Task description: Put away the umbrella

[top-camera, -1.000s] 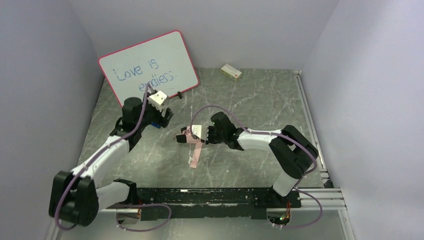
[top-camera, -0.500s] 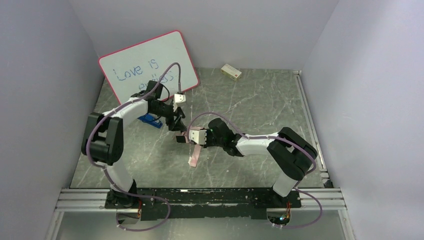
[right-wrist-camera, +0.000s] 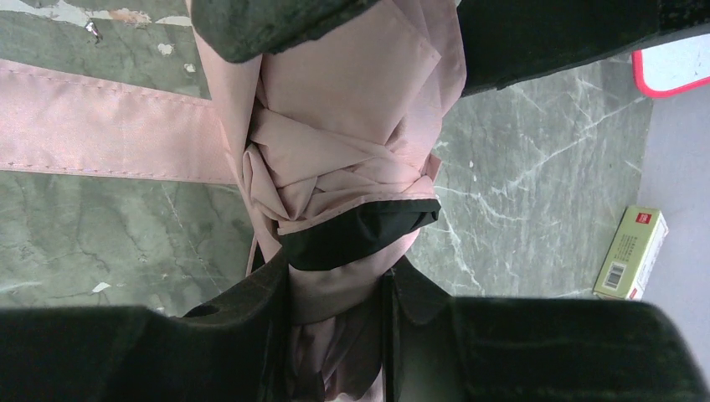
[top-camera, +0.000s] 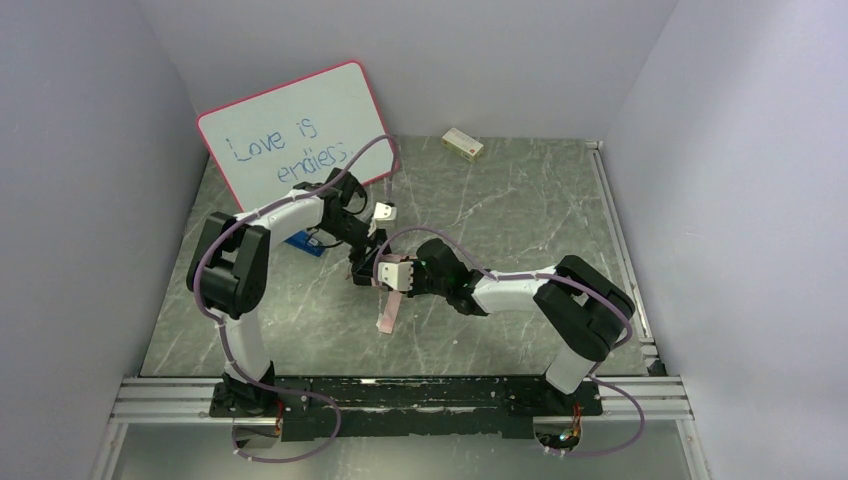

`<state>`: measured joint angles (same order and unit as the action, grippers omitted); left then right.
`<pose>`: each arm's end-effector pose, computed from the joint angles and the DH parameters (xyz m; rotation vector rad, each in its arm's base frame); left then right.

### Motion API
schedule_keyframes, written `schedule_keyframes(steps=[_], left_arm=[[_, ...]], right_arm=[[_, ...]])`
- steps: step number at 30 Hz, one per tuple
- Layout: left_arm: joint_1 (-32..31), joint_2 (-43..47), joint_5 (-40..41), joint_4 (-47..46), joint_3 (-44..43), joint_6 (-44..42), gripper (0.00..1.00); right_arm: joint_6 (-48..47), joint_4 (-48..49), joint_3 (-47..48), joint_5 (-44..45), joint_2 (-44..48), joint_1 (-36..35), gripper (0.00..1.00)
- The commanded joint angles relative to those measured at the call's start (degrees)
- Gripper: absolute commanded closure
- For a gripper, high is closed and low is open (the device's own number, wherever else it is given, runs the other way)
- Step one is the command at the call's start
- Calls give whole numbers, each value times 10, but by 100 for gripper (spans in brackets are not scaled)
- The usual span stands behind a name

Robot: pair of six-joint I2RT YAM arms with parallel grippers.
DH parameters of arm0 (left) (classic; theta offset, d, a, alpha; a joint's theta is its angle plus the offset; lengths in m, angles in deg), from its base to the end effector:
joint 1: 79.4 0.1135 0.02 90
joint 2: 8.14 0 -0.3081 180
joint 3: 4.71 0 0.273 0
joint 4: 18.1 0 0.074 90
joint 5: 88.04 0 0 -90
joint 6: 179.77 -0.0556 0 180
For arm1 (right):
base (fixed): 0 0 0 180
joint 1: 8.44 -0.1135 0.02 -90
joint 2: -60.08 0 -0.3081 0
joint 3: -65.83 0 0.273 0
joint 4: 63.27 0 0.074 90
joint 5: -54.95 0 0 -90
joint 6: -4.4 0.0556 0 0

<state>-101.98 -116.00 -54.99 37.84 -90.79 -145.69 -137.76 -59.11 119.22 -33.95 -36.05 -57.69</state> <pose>0.3424 -0.1929 0.2035 1.6334 1.7769 -1.1776 0.2323 0.2680 0.1537 -1.7304 1.4295 -0.0490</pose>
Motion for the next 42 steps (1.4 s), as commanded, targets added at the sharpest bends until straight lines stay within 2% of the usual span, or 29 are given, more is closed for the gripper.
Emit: schedule_keyframes(steps=[1, 4, 15, 27, 37, 42], left_arm=[[-2, -3, -8, 0, 2, -11, 20], [-6, 1, -9, 1, 9, -13, 20], [-24, -35, 84, -36, 33, 28, 19], [-43, -50, 189, -45, 47, 57, 25], [-68, -65, 246, -38, 46, 56, 45], [-76, -63, 254, -42, 51, 53, 61]], right_arm=[[-2, -88, -25, 27, -28, 1, 91], [-2, -86, -25, 28, -31, 0, 91], [-3, -81, -30, 29, -24, -2, 91], [-3, -77, -28, 29, -20, -1, 91], [-4, -65, -37, 30, -11, -2, 91], [-3, -62, -36, 25, -6, -4, 90]])
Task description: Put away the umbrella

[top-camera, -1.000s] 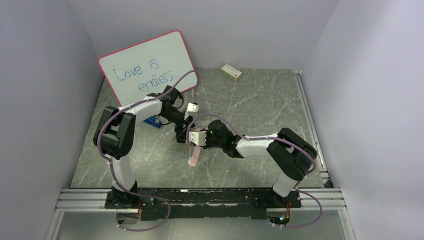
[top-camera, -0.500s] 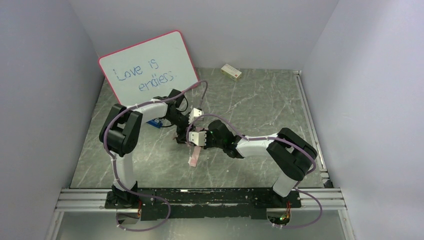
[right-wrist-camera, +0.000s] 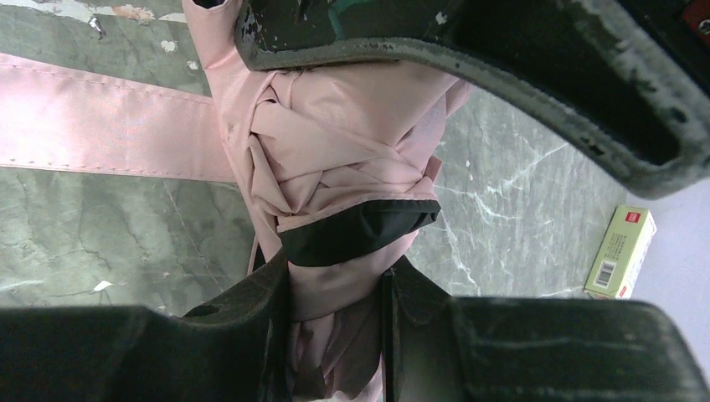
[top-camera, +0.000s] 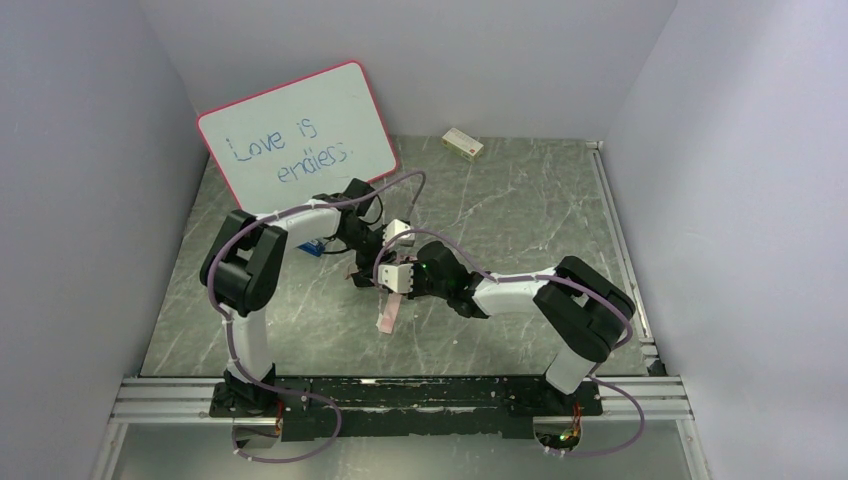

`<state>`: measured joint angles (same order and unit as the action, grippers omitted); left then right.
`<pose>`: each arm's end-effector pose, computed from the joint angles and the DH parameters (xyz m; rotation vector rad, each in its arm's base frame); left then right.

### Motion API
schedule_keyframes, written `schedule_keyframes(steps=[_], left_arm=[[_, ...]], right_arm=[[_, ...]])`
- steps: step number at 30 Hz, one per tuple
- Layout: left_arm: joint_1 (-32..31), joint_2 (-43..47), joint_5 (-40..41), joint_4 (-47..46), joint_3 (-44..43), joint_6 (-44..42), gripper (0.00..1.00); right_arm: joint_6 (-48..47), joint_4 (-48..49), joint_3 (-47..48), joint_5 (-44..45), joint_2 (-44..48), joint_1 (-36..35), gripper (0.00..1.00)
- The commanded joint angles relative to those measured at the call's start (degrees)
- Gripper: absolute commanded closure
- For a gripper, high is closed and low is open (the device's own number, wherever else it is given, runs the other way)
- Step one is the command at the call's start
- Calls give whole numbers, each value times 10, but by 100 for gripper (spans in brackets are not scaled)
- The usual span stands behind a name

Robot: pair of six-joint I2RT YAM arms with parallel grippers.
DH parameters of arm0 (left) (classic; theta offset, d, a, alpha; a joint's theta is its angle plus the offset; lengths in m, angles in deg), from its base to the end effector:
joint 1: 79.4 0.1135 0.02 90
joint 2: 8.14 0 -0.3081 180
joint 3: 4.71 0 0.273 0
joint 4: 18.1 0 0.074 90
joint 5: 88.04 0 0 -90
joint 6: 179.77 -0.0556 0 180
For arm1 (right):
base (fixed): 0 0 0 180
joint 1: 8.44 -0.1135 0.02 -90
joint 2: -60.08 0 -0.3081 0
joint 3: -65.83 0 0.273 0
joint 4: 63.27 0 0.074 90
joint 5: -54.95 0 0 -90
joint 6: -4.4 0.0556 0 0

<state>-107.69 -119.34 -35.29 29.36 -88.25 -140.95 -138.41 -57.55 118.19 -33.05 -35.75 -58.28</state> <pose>0.3394 -0.2209 0.1597 1.7842 1.9639 -0.8069 0.2284 0.2677 0.1529 -1.7290 1.4084 -0.0673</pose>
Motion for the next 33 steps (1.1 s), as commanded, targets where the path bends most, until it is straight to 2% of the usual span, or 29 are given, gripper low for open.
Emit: schedule_keyframes(steps=[1, 3, 4, 8, 9, 12, 16, 20, 23, 28, 33], left_arm=[[-19, -29, 60, 40, 27, 8, 67], [-19, -29, 65, 38, 27, 10, 84], [-19, -28, 70, 36, 27, 14, 88], [-19, -17, 63, 41, 33, -9, 93], [-19, -13, 62, 36, 37, -6, 95], [-19, -10, 70, 24, 44, 2, 95], [-19, -19, 89, 21, 44, 7, 95], [-19, -23, 103, 14, 44, 12, 95], [-15, -22, 116, 8, 47, 16, 95], [-10, -19, 133, -9, 50, 42, 95], [-8, -13, 141, -25, 57, 65, 95]], right_arm=[[3, -77, -26, 16, -8, 2, 90], [5, -73, -28, 11, -4, 1, 90], [6, -69, -29, 9, 0, 0, 90], [11, -61, -35, 5, 17, -2, 81], [12, -57, -38, 6, 23, -1, 76], [21, -48, -42, 5, 48, -2, 46], [39, -42, -47, 0, 91, -2, 29], [77, -28, -64, -2, 155, -3, 26], [149, -13, -84, 1, 211, -6, 25], [413, -16, -105, 71, 290, -7, 30], [616, 13, -162, 62, 384, -7, 34]])
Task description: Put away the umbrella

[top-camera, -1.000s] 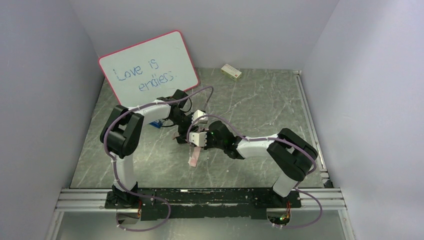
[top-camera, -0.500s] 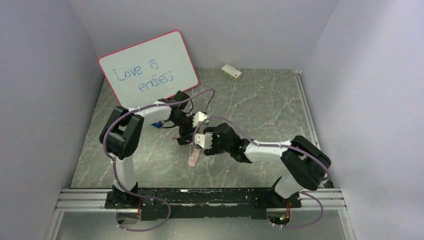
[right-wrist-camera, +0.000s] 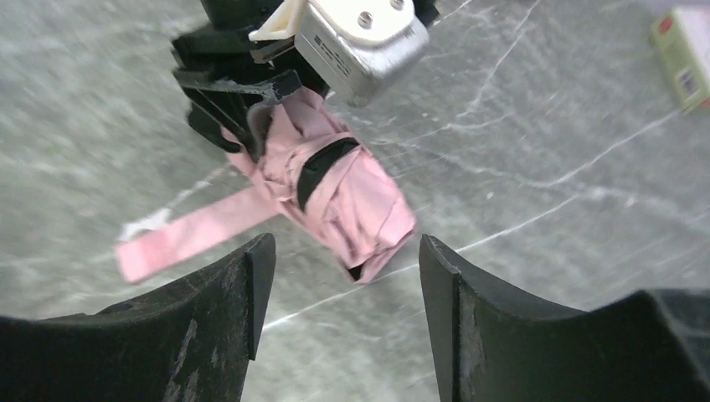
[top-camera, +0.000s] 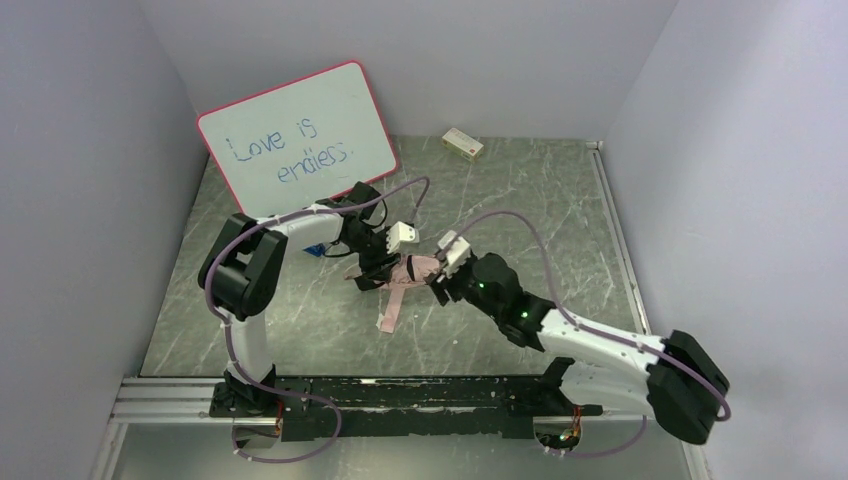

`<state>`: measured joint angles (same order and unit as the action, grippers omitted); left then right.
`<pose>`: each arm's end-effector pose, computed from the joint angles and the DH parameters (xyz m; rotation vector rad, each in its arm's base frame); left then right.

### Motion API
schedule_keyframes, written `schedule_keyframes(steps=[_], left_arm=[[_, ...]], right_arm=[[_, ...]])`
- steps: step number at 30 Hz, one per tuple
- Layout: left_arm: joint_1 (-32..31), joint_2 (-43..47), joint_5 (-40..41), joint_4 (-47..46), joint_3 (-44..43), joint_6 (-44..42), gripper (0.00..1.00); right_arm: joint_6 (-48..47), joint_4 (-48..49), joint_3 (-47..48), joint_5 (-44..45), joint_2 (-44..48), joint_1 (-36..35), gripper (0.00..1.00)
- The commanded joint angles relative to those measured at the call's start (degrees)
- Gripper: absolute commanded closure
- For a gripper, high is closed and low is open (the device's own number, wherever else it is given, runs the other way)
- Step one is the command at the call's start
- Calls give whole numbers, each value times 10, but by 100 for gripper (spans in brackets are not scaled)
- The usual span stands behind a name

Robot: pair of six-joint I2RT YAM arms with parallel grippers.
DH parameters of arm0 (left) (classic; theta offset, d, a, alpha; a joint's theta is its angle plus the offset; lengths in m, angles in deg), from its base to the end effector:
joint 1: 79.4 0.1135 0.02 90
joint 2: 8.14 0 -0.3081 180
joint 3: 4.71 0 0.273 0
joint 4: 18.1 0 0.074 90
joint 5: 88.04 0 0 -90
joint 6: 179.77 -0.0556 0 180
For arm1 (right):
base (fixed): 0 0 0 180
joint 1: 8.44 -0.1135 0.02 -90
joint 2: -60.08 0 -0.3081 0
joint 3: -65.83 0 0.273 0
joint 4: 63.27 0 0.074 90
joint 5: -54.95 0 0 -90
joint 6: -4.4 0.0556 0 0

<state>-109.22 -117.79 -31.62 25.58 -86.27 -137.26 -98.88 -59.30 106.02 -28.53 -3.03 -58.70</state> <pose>0.3336 -0.2266 0.1608 1.7564 1.9904 -0.7252 0.1675 0.1915 0.2400 -0.9403 1.6659 0.3295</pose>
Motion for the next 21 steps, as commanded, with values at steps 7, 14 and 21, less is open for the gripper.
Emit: schedule_keyframes(steps=[7, 14, 21], left_arm=[[7, -3, 155, -27, 60, 70, 95], [8, 24, 171, -58, 85, 99, 95], [7, 26, 186, -64, 91, 113, 95]], right_arm=[[368, -51, -47, 62, 118, -3, 35], [383, -181, 3, 82, 124, -2, 19], [419, -123, -33, 77, 131, -2, 0]])
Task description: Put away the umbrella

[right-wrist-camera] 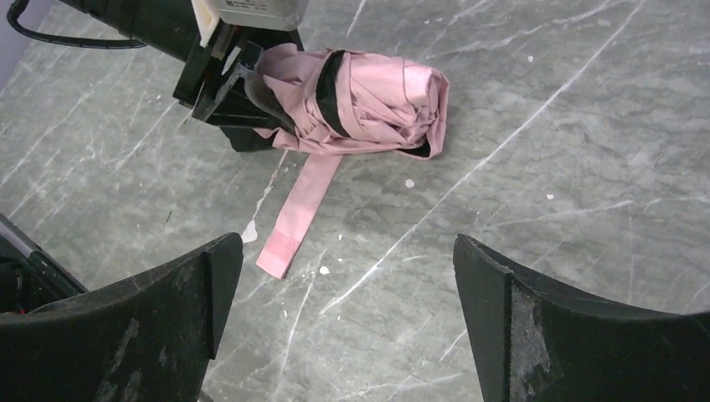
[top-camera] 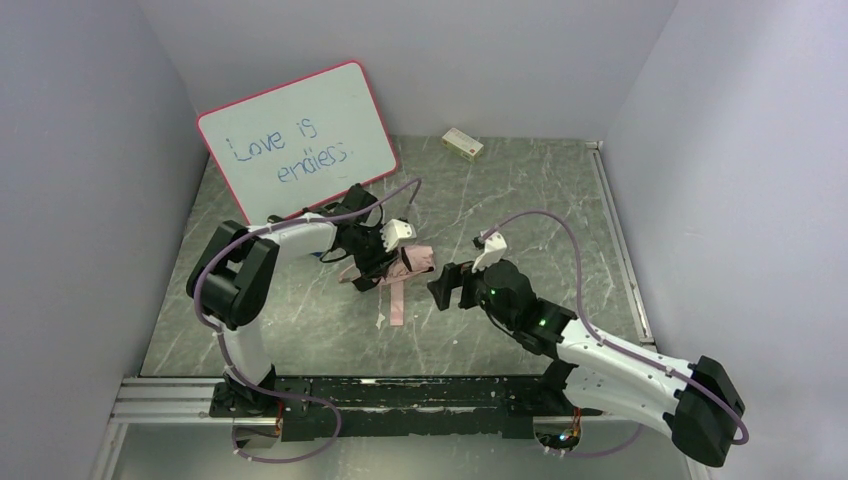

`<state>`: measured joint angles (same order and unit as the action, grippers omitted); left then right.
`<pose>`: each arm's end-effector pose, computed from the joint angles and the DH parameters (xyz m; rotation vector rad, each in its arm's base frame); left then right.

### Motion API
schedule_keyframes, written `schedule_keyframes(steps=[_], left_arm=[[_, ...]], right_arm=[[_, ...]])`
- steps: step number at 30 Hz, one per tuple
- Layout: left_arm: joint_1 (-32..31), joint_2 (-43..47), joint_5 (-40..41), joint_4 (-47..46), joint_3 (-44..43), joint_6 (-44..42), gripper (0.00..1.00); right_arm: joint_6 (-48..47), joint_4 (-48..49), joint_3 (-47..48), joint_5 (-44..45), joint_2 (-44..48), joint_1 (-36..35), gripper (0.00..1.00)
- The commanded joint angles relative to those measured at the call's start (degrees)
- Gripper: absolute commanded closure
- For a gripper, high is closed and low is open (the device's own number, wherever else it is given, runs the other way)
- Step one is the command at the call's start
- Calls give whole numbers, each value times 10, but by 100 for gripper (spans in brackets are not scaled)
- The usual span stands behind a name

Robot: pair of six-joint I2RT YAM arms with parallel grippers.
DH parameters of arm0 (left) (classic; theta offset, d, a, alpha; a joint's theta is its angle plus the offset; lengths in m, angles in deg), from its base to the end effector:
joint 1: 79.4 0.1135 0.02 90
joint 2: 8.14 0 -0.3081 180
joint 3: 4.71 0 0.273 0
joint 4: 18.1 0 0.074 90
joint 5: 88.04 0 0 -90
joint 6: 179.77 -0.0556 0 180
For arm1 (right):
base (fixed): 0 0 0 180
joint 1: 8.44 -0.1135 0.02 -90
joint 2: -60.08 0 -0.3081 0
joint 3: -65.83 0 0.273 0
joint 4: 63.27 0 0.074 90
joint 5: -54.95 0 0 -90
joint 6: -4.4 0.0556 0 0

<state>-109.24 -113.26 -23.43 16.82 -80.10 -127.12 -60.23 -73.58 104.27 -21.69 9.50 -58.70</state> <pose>0.3270 -0.2150 0.1633 1.5613 2.1104 -0.5507 0.1439 0.1530 0.2452 -0.2781 1.9873 0.6352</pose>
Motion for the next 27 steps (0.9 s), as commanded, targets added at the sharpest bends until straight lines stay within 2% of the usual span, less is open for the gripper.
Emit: schedule_keyframes(steps=[1, 5, 10, 18, 23, 27], left_arm=[[8, -17, 104, 23, 29, 12, 95], [8, -17, 100, 22, 27, 12, 95], [8, -25, 91, 31, 22, 4, 95], [8, -20, 105, 18, 33, 6, 95], [8, -28, 103, 20, 30, 7, 95], [8, -30, 113, 13, 31, 12, 95]], right_arm=[[34, 27, -20, 7, 3, -2, 0], [41, 44, -29, -4, 7, -2, 0], [36, 7, -23, 9, 27, -2, 0], [3, -15, -4, -30, -23, -2, 0], [37, -33, 41, -9, -97, -21, 0], [101, -72, 104, 91, -202, -97, 5]])
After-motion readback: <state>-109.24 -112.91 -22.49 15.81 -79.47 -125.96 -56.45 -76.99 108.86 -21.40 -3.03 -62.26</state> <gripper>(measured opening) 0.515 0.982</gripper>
